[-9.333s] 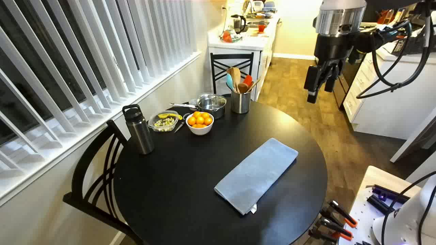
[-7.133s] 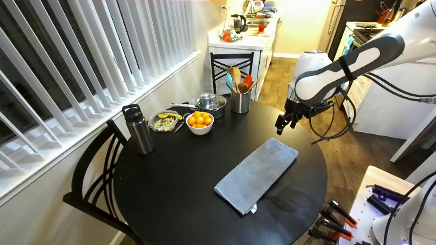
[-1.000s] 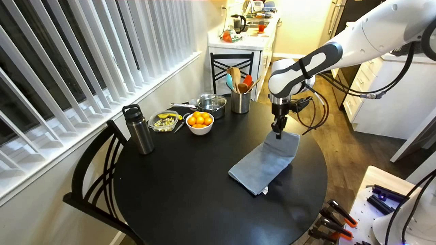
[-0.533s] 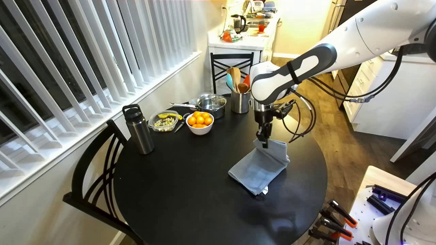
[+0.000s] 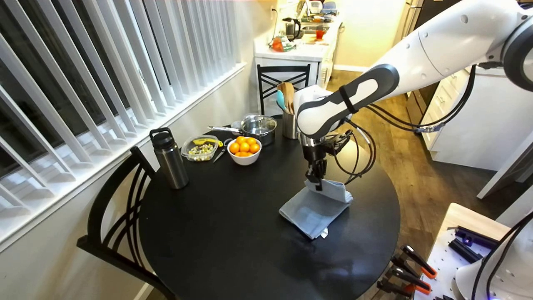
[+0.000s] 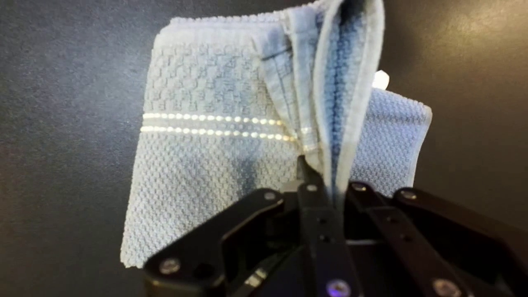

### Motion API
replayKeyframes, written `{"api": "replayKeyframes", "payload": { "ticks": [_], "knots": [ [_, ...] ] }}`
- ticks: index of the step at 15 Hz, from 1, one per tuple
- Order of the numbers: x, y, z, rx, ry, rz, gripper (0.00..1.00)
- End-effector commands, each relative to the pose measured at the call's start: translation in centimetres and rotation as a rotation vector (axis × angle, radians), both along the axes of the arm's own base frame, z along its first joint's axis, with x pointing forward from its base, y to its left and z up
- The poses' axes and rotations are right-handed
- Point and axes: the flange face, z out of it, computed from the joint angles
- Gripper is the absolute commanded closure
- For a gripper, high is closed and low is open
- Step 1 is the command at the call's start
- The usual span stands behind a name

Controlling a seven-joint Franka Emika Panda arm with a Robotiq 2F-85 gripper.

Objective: Fold the towel

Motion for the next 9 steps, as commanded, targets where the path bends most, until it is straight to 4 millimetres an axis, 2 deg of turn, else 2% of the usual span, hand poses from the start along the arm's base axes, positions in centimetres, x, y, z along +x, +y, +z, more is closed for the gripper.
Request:
{"api": "replayKeyframes", "payload": {
  "ticks": [1,9],
  "knots": [
    [0.9,2.2,-1.0,-0.048,0.029,-0.016,0.98],
    [2.3,4.9,-2.1,-0.072,0.025,-0.029,0.98]
  ]
}}
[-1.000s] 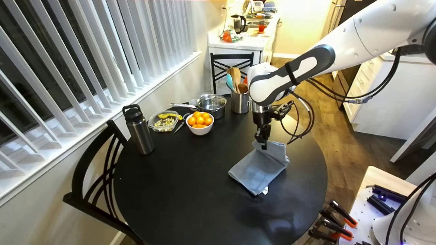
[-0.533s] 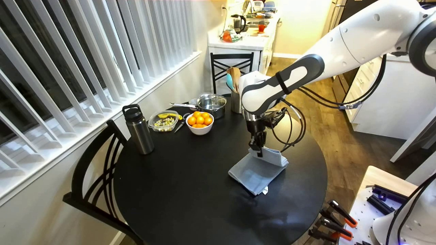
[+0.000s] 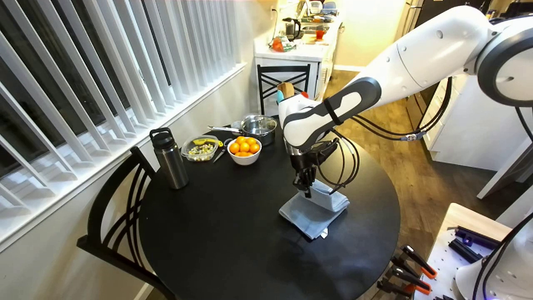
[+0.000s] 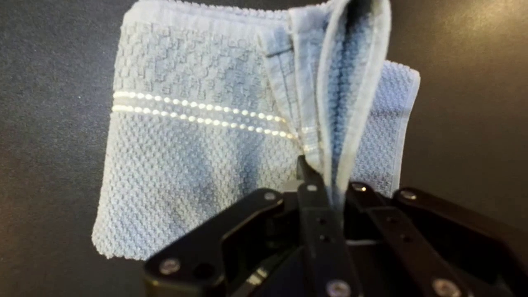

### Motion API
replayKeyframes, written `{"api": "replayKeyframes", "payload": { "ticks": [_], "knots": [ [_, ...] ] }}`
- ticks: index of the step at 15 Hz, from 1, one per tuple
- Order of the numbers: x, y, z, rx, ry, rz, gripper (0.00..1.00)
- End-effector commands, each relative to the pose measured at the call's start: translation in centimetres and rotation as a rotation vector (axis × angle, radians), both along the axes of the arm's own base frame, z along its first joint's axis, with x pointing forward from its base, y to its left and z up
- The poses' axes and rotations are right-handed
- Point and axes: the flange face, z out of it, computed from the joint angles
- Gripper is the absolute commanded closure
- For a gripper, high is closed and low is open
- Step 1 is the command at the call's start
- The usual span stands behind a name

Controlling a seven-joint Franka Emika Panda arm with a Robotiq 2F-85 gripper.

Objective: Fold the towel

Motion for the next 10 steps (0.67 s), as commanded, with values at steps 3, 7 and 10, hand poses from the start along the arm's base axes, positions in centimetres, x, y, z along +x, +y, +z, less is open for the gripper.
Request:
{"api": "replayKeyframes", "payload": {
  "ticks": [3,7,10],
  "knots": [
    [0.3,1.3,-0.4,-0.017,0.026,0.016,0.98],
    [0.2,2.2,-1.1,-0.01,0.038,0.033,0.98],
    [0.2,3.2,-1.3,-0.005,0.027,0.031,0.98]
  ]
}}
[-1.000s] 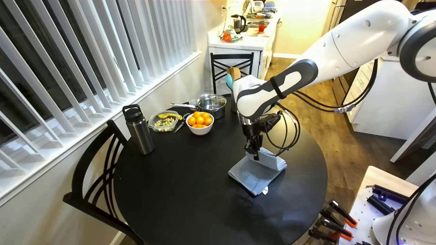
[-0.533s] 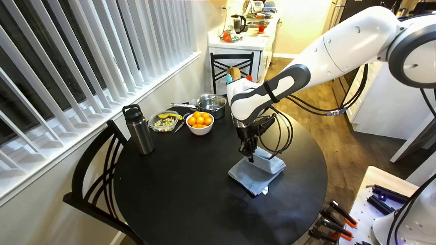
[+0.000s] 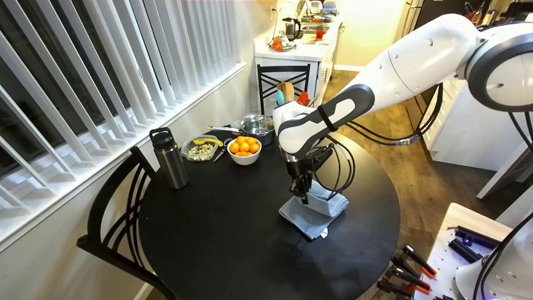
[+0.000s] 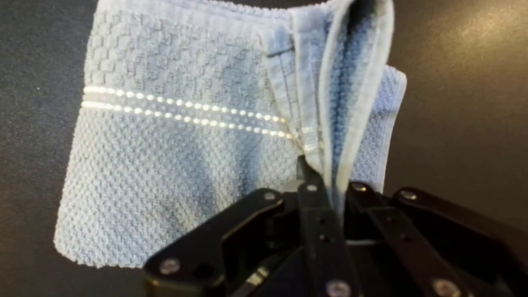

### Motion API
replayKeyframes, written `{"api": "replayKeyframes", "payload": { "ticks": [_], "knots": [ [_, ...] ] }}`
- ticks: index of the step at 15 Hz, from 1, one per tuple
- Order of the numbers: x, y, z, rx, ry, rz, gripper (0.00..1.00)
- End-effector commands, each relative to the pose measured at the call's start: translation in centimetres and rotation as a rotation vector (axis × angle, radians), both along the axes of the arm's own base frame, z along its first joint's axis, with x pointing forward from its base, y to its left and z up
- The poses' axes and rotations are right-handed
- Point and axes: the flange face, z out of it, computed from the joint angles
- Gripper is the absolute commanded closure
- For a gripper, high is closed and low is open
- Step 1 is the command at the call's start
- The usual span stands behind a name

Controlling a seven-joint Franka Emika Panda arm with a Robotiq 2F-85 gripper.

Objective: Fold the towel

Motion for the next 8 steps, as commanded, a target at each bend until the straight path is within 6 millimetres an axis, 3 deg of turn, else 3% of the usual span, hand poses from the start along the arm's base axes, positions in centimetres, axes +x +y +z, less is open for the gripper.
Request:
{"api": "replayKeyframes", "payload": {
  "ticks": [1,8],
  "knots": [
    [0.18,1.3,0.2,-0.011,0.0,-0.005,0.98],
    [0.37,2.2,0.12,-0.01,-0.005,0.005,0.98]
  ]
}}
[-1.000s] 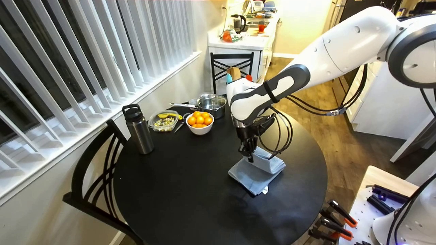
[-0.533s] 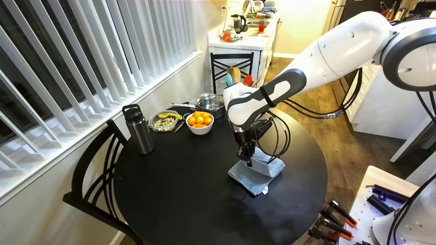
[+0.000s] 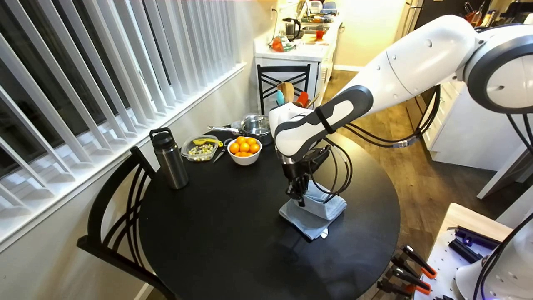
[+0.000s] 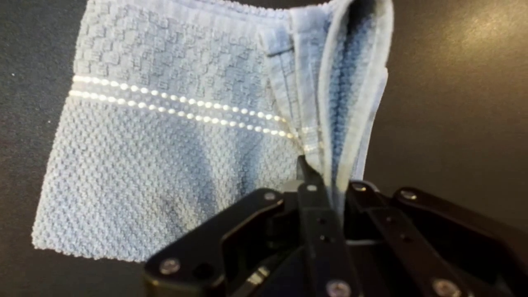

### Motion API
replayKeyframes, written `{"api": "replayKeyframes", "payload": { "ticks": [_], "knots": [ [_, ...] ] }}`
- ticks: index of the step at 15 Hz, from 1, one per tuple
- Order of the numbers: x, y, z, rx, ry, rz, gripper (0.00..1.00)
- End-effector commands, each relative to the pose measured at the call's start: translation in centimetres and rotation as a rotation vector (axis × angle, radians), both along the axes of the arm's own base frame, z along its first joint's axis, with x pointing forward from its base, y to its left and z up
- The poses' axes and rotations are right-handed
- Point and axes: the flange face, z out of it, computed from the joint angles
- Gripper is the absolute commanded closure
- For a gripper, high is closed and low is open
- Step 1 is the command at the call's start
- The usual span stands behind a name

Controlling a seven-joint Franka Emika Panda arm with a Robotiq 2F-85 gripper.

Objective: Fold the towel

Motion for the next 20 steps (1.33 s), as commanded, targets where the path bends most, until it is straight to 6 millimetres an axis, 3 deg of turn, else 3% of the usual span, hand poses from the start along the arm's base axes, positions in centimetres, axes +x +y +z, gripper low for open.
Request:
{"api": "replayKeyframes", "payload": {
  "ticks": [1,2,10,13,20],
  "knots": [
    [0.2,0.5,-0.2,-0.019,0.004,-0.013,0.67],
    [0.2,0.5,-0.2,-0.021,0.011,-0.017,0.66],
    [0.4,0.1,-0.5,-0.012,0.03,-0.032,0.18],
    [0.6,0.3,0.2,0.013,0.033,-0.011,0.01],
    [0.5,1.9,3.0,0.027,0.042,0.046,0.0]
  ]
}}
